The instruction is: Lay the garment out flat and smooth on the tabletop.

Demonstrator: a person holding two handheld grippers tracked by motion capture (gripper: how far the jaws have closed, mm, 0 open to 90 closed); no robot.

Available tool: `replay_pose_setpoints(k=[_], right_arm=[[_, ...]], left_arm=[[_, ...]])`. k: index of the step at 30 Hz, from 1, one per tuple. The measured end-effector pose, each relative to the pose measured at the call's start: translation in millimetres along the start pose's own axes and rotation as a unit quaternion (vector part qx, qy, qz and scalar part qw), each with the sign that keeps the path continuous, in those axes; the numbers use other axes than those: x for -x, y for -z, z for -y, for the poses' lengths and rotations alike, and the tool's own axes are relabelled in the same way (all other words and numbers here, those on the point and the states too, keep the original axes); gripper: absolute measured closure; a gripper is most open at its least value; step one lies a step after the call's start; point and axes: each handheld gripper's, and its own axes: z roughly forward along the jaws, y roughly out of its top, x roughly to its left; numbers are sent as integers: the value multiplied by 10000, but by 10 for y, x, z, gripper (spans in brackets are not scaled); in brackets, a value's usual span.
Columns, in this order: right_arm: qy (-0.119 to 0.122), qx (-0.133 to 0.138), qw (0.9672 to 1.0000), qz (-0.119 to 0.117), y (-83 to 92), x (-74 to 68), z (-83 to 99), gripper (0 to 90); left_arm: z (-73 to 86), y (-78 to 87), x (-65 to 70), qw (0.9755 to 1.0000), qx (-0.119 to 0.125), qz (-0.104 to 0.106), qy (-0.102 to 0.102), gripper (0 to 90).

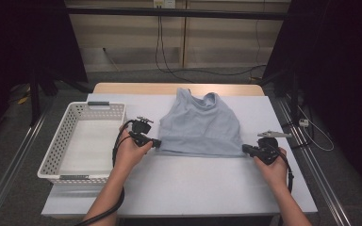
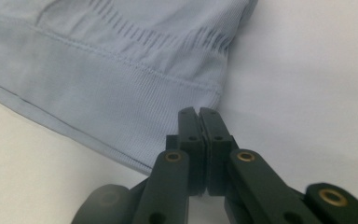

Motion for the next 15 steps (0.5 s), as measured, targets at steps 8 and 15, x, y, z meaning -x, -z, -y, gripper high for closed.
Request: replay_pose_setpoints(k=[8, 15], right_arm=[[140, 88, 9998, -59, 127, -32, 3, 893], [371, 126, 9990, -199, 279, -91, 79, 892]], left_arm=[[47, 78, 103, 9998, -110, 13, -151, 873], [132, 142, 231, 9990, -230, -62, -367, 873]])
